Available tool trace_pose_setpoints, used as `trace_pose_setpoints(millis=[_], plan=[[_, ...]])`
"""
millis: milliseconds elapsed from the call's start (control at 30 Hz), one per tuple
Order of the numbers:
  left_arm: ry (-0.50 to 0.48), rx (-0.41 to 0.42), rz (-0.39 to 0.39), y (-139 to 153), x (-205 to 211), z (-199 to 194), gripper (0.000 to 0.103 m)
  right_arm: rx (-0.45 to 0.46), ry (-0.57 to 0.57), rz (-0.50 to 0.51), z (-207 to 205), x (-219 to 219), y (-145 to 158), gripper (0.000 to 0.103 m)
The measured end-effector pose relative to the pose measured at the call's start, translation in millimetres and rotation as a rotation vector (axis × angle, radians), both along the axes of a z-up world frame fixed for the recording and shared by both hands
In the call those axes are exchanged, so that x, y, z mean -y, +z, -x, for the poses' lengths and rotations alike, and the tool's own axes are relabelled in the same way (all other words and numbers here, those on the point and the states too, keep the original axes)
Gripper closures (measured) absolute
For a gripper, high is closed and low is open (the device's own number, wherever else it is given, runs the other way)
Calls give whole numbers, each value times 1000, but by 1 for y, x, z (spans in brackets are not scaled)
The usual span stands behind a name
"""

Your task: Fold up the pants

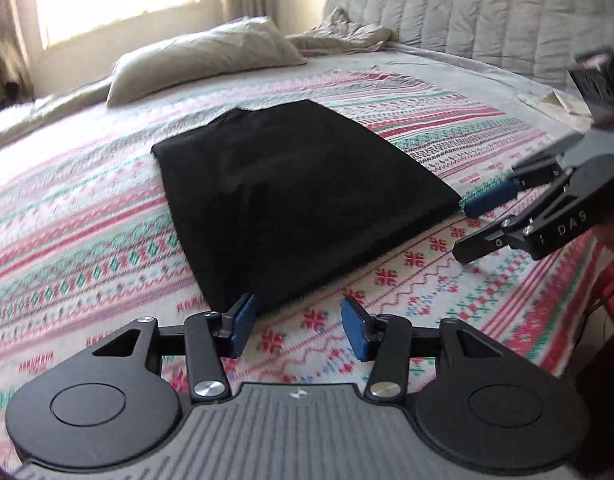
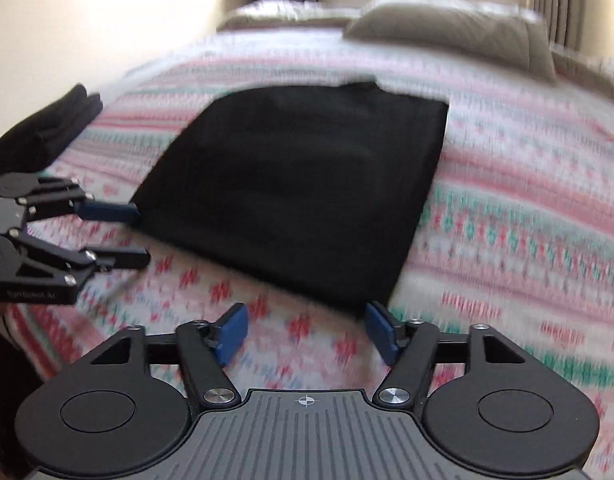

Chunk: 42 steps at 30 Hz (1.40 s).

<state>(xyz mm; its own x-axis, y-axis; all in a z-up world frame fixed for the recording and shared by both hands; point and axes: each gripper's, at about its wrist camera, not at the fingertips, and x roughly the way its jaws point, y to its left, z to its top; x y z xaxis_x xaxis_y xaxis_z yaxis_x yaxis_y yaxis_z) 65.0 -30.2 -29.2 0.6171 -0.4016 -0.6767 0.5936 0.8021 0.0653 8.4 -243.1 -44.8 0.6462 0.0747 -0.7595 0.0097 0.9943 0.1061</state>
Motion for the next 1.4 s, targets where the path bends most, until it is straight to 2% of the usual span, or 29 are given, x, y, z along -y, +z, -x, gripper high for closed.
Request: trace_pose_setpoints(millis=[33, 100, 133, 200, 233, 267, 300, 400, 533, 600, 700, 767, 1033, 1233, 1400], plan=[[21, -13, 7, 4, -1, 0, 48, -8, -13, -17, 2, 1, 1, 36], [58, -24, 20, 12, -1, 3, 34, -26, -40, -44, 3, 5, 6, 36], [80, -25, 19, 18, 0, 3, 31, -36, -70, -61, 3, 8, 10, 35], [123, -25, 4, 25, 3, 4, 21, -41, -128, -88, 4, 12, 20, 29], [146, -25, -2, 28, 4, 4, 17, -38, -148, -94, 6, 14, 24, 22], [174, -26, -4, 31, 6, 5, 9, -29, -167, -95, 8, 13, 29, 15], [199, -29, -4, 31, 5, 7, 0, -16, -179, -88, 10, 12, 33, 13], [271, -50, 7, 30, 9, 10, 0, 4, -201, -63, 16, 4, 38, 8], [387, -81, 21, 21, 12, 12, 0, 12, -243, -34, 19, -9, 32, 7], [421, -88, -5, 17, 15, 11, 0, 5, -253, 14, 15, -17, 32, 7], [461, -75, -15, 16, 16, 12, 0, 48, -250, 50, 13, -30, 36, 6], [480, -75, -18, 16, 17, 10, 0, 60, -265, 35, 10, -32, 35, 2], [530, -77, -42, 10, 17, 2, 0, 47, -348, 38, -4, -30, 21, 2], [535, -73, -49, 9, 16, 3, 0, 55, -346, 96, -5, -32, 18, 2], [537, -75, -47, 9, 16, 3, 0, 59, -335, 96, -4, -33, 19, 2]])
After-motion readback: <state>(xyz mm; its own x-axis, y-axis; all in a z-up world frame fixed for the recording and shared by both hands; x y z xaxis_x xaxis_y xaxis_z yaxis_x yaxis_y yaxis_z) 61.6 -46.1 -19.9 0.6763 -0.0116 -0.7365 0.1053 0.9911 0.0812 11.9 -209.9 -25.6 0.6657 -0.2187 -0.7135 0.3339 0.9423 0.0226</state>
